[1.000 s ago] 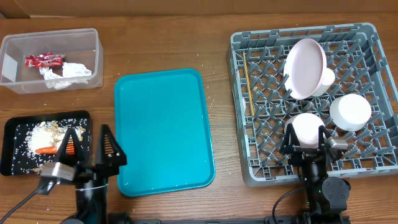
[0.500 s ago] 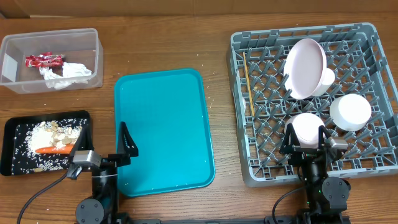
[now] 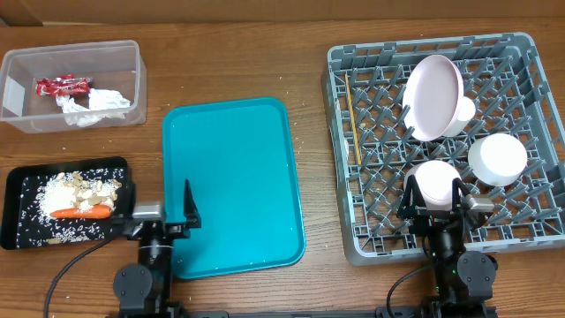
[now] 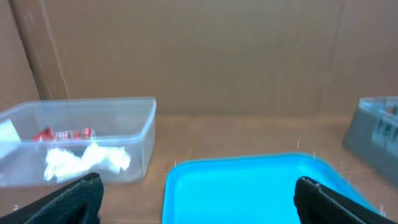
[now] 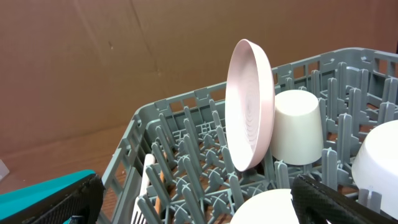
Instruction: Sort waste into correct bins and load items into the dishwasher rack
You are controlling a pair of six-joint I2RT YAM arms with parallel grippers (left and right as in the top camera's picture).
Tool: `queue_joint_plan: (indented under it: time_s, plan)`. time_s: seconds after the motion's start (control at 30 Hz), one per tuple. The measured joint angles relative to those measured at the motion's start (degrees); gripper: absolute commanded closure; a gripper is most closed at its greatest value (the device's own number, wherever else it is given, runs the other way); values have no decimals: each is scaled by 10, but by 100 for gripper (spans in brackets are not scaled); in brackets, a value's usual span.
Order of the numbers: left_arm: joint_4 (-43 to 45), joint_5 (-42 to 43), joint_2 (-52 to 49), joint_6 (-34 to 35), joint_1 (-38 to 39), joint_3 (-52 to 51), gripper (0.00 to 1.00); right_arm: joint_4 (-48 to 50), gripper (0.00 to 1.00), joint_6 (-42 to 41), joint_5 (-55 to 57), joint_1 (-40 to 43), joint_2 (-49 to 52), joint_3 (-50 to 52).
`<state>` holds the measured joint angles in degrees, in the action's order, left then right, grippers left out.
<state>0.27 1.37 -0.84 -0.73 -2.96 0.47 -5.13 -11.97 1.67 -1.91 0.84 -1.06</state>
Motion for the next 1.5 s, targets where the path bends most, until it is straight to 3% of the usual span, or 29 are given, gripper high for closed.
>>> queue_joint_plan:
  time_s: [0.13, 1.5]
  plan:
    - [-46, 2, 0, -14, 0, 0, 0, 0, 0, 0, 0, 0, 0, 0]
    - [-46, 1, 0, -25, 0, 0, 0, 0, 0, 0, 0, 0, 0, 0]
